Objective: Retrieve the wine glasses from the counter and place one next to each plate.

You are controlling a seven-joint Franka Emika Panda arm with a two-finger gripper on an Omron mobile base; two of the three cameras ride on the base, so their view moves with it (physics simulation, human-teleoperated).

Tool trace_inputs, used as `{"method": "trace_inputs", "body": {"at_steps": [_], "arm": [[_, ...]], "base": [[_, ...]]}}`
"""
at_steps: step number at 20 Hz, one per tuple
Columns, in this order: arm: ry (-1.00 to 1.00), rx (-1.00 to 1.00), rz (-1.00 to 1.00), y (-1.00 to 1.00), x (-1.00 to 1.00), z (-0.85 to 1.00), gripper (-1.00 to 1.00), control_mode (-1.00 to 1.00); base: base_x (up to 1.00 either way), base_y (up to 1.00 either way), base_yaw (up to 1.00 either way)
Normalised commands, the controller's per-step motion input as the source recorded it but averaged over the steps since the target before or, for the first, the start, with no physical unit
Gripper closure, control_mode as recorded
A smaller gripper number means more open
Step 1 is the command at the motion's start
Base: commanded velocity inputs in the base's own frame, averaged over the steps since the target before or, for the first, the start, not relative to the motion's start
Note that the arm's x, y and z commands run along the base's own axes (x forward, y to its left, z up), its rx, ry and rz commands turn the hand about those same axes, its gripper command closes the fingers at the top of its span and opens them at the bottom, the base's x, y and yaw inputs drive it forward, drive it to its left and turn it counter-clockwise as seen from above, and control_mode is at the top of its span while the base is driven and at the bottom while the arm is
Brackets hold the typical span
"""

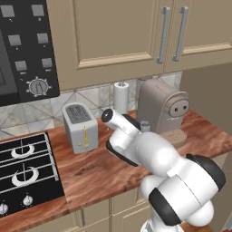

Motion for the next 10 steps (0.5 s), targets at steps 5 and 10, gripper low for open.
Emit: {"method": "trace_inputs", "body": {"at_steps": [5,10], "arm": [[-0.01,-0.02,0.0,0.0,0.04,-0.11,-1.0,-1.0],[0.04,-0.02,0.0,-0.06,0.12,-0.23,-1.0,-1.0]], "base": [[0.0,0.0,0.0],[0.0,0.0,0.0]]}}
